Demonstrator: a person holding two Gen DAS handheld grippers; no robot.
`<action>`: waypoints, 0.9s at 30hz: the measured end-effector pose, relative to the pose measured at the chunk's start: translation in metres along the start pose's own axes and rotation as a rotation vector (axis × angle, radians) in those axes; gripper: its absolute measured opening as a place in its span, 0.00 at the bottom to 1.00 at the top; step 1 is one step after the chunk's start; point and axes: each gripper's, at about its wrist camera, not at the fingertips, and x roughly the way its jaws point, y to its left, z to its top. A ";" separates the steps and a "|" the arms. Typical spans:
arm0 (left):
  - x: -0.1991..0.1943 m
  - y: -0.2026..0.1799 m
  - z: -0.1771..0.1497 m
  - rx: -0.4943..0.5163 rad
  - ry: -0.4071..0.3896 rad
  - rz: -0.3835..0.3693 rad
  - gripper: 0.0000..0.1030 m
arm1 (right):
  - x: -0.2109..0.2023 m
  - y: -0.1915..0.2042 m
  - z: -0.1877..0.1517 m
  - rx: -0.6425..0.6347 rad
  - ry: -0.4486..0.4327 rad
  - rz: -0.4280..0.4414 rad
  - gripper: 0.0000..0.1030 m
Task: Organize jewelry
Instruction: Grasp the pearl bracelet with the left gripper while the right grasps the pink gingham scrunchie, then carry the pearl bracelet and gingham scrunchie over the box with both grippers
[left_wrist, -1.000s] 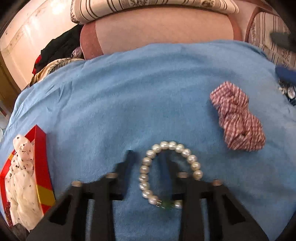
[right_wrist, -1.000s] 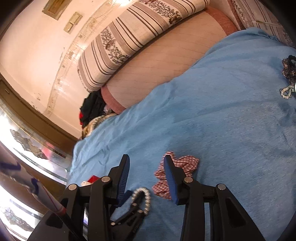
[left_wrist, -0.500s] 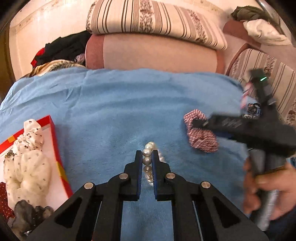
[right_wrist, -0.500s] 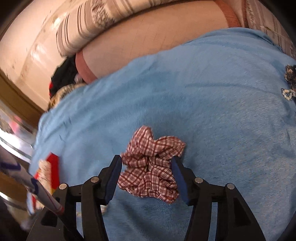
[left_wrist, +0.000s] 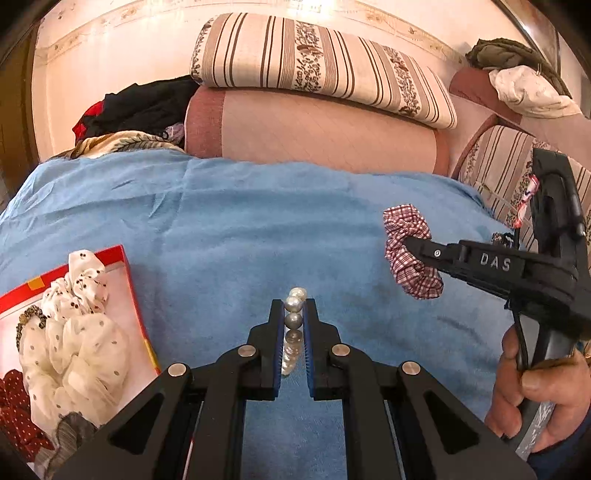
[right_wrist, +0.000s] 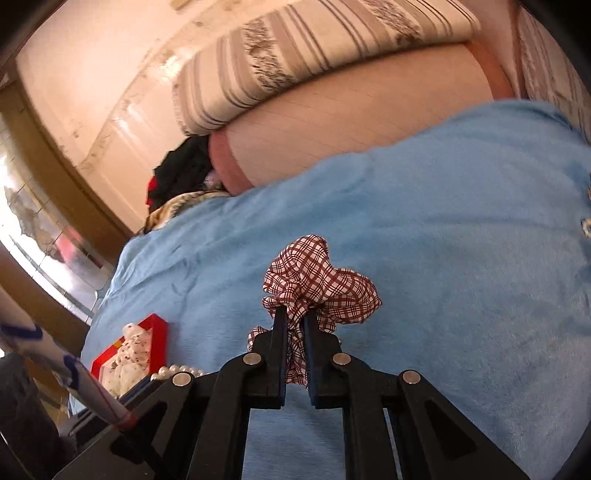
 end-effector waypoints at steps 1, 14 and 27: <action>-0.001 0.001 0.001 -0.001 -0.005 0.002 0.09 | 0.002 0.004 0.000 -0.006 -0.001 0.005 0.09; -0.042 0.026 0.016 -0.034 -0.101 0.042 0.09 | 0.004 0.049 -0.015 -0.127 0.003 0.098 0.09; -0.094 0.089 0.011 -0.103 -0.168 0.164 0.09 | 0.012 0.139 -0.053 -0.278 0.034 0.221 0.09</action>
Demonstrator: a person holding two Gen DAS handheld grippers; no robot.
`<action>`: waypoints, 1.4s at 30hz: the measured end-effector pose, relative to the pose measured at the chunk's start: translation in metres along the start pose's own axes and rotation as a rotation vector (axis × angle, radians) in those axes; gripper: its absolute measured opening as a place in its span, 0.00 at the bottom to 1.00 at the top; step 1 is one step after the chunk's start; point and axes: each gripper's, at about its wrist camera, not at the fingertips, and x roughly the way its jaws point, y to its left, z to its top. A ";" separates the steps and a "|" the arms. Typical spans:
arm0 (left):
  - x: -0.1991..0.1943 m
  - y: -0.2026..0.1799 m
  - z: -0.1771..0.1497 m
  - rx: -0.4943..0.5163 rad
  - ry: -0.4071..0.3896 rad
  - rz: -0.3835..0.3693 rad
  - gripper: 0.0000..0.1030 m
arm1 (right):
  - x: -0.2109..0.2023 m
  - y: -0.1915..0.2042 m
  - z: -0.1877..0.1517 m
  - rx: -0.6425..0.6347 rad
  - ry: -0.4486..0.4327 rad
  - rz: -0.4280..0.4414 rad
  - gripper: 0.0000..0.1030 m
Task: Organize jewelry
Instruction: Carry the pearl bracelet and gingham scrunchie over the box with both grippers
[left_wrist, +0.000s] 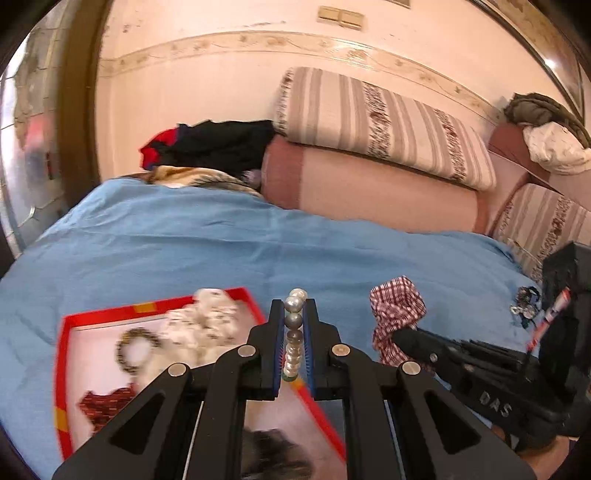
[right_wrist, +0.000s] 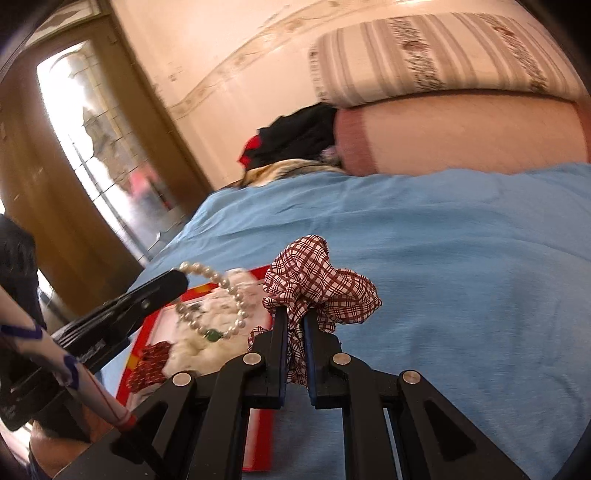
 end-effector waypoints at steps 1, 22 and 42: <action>-0.003 0.006 0.000 -0.007 -0.001 0.013 0.09 | 0.003 0.008 -0.002 -0.009 0.005 0.009 0.09; -0.006 0.106 -0.038 -0.110 0.118 0.234 0.09 | 0.073 0.107 -0.034 -0.108 0.161 0.109 0.09; 0.024 0.126 -0.057 -0.143 0.245 0.316 0.09 | 0.113 0.101 -0.054 -0.126 0.258 0.007 0.10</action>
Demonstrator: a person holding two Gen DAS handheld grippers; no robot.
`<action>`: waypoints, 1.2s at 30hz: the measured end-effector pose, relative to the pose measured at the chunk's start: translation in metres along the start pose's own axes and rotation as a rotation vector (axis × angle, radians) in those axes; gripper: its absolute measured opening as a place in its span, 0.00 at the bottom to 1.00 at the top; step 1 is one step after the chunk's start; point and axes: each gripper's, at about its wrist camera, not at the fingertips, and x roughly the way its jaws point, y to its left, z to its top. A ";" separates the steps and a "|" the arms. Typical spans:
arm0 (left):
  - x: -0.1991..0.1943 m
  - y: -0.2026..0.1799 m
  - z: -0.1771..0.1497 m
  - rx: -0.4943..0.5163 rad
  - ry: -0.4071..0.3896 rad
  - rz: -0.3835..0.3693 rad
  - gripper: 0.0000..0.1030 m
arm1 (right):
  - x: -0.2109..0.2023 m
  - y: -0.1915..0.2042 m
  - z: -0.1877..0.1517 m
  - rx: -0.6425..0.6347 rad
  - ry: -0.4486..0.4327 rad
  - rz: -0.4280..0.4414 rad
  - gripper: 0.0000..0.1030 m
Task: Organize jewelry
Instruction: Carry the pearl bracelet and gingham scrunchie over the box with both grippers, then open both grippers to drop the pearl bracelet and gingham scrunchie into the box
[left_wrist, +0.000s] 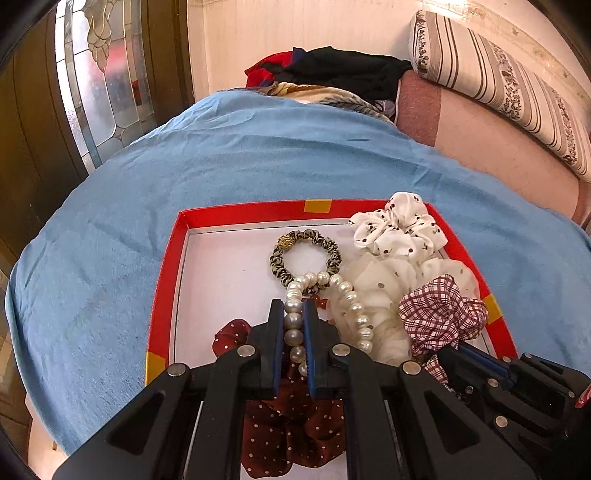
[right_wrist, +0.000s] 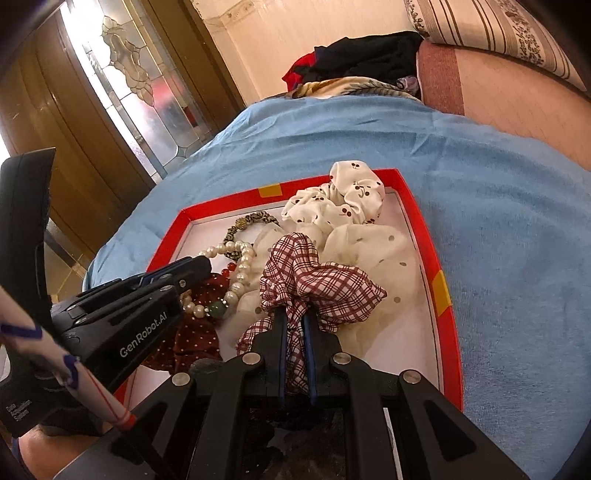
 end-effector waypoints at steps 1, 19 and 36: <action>0.001 0.000 0.000 0.000 0.002 0.003 0.09 | 0.001 -0.001 0.000 0.002 0.002 -0.002 0.10; 0.007 0.002 0.000 -0.007 0.020 0.002 0.24 | 0.015 0.001 0.003 0.005 0.020 -0.040 0.10; -0.002 0.008 0.004 -0.043 -0.038 0.005 0.58 | -0.009 0.003 0.013 0.027 0.007 -0.030 0.37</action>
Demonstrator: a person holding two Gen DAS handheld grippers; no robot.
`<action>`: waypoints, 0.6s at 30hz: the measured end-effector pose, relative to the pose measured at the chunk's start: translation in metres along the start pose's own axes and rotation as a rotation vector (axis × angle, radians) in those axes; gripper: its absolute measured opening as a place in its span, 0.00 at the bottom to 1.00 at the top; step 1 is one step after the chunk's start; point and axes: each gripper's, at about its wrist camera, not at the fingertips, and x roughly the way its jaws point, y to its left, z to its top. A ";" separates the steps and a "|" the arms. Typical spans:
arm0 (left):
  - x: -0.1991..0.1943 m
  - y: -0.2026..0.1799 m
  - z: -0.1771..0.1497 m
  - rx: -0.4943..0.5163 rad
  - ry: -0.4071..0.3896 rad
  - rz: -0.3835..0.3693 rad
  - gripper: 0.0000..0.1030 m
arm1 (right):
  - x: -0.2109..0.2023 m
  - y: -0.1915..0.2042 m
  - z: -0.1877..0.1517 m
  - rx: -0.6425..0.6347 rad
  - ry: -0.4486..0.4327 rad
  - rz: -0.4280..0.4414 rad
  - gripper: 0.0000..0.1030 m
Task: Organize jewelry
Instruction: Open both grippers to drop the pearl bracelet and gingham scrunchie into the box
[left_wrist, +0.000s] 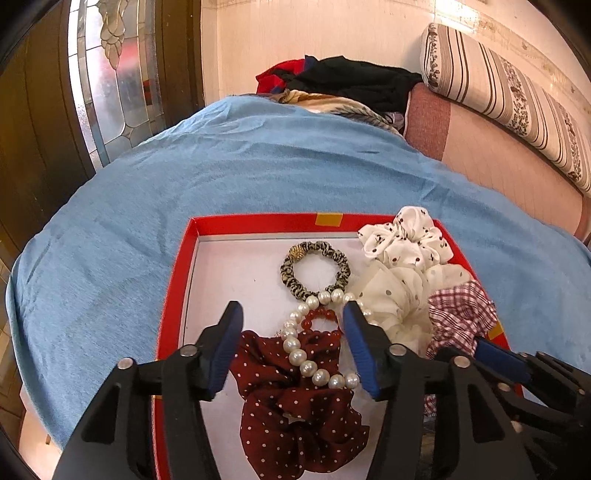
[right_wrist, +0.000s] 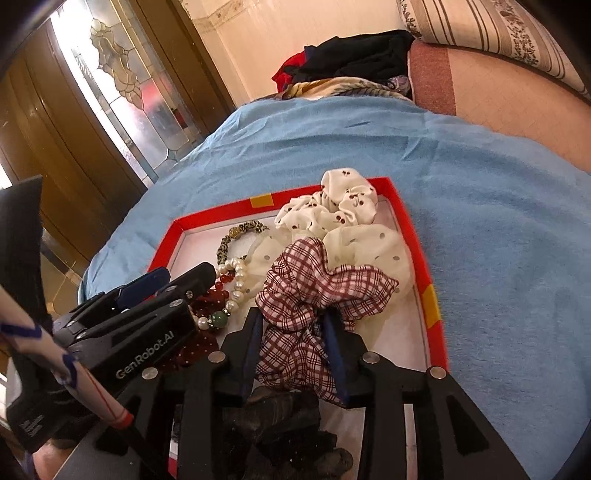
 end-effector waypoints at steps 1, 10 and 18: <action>-0.001 0.000 0.000 -0.002 -0.007 0.003 0.59 | -0.003 0.001 0.001 0.000 -0.003 0.001 0.38; -0.026 0.005 0.002 -0.043 -0.113 0.002 0.82 | -0.047 0.012 0.002 -0.040 -0.064 -0.045 0.57; -0.056 0.006 -0.014 -0.066 -0.159 -0.006 0.94 | -0.088 0.026 -0.014 -0.110 -0.111 -0.114 0.69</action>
